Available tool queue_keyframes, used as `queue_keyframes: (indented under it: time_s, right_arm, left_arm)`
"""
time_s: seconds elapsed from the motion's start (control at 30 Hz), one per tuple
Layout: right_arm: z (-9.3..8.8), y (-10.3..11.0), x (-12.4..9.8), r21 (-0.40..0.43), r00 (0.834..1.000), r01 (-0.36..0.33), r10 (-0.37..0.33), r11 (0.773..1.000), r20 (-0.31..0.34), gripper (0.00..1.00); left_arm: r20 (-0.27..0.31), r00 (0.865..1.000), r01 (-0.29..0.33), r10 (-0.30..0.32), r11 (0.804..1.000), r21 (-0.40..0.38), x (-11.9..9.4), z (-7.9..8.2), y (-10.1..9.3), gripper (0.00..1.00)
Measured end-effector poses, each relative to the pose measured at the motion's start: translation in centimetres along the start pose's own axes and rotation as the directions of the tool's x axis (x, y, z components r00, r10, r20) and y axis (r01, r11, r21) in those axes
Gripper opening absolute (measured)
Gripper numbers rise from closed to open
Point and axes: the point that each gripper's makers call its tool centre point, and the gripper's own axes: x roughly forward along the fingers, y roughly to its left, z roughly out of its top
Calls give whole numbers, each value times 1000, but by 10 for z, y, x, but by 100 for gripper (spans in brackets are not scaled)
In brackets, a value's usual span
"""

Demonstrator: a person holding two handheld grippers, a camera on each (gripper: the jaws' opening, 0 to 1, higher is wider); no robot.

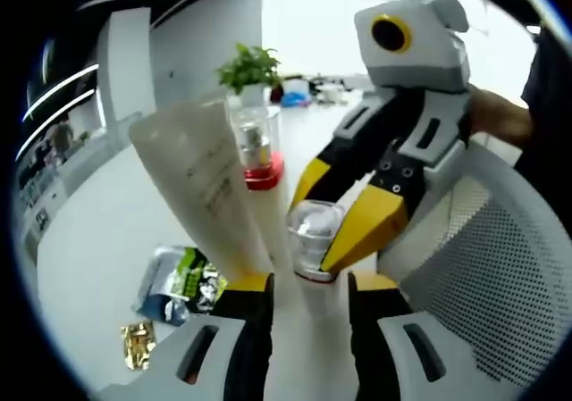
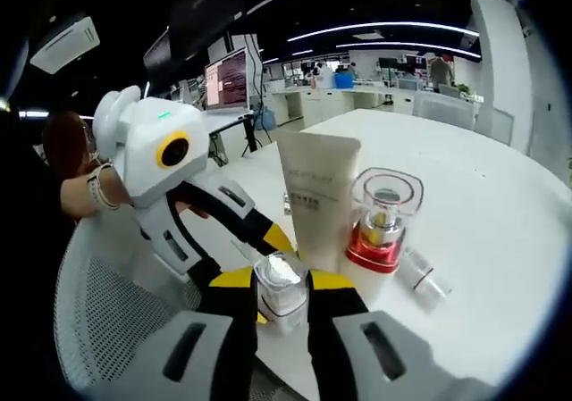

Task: Arrange the skincare products in the storage area until every visible bottle or jar stands upright without overlapping.

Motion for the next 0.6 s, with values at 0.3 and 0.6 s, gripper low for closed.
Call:
queue_keyframes:
  time_s: [0.3, 0.6]
  right_arm:
    - [3, -2, 4, -35, 1000, -21, 21, 999, 4, 19]
    - [2, 7, 3, -132, 999, -39, 39, 990, 0, 21]
  left_arm:
    - [-65, 998, -2, 2, 1000, -5, 2, -13, 0, 23]
    - [-81, 997, 9, -11, 1000, -29, 2, -17, -2, 22]
